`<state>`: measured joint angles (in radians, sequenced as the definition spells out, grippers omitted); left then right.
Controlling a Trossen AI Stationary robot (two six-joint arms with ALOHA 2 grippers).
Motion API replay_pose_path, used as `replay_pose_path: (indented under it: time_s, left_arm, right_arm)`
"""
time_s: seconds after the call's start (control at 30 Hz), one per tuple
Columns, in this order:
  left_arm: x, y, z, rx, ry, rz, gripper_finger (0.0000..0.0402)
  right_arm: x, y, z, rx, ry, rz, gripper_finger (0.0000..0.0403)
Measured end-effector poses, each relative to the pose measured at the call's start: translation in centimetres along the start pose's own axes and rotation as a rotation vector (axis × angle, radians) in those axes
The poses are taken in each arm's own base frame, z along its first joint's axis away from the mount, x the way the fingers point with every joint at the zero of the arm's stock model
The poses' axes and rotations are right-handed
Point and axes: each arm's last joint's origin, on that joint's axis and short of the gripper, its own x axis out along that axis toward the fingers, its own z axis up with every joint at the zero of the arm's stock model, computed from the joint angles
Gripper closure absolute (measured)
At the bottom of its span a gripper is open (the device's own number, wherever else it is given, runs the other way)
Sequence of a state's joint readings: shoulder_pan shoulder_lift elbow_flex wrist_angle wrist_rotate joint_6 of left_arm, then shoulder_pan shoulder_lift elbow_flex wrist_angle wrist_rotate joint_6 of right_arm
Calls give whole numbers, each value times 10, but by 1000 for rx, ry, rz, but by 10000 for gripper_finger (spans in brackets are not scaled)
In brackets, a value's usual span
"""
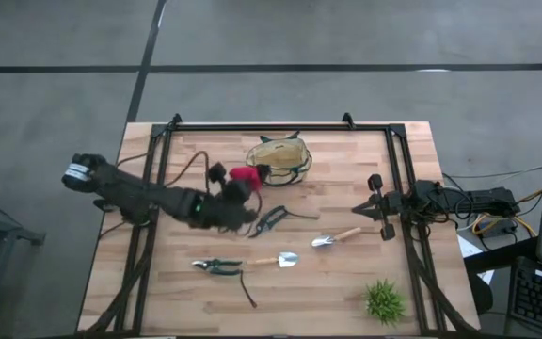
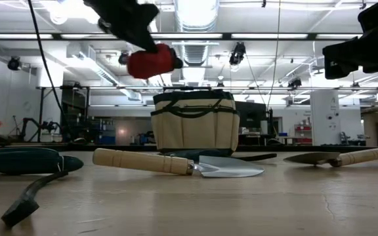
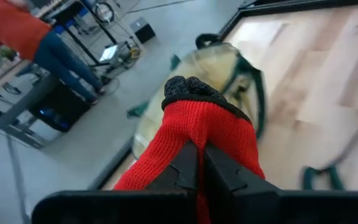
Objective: Pick & Place Garden tools in Gardening bag
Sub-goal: Put the gloves into the gardening bag
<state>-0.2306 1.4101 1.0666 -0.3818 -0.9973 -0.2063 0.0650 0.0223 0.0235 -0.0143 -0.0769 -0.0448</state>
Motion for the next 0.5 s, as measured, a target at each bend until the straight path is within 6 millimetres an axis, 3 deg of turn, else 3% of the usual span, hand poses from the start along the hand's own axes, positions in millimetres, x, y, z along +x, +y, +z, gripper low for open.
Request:
replay_pose_path:
  time_s: [0.27,0.5]
  left_arm:
    - [44,29,26,98,-96,-95,385]
    - [70,53,28,66,-92,-28,388]
  right_arm:
    - [0,0,0,0,0,0,394]
    - [0,0,0,0,0,0,394]
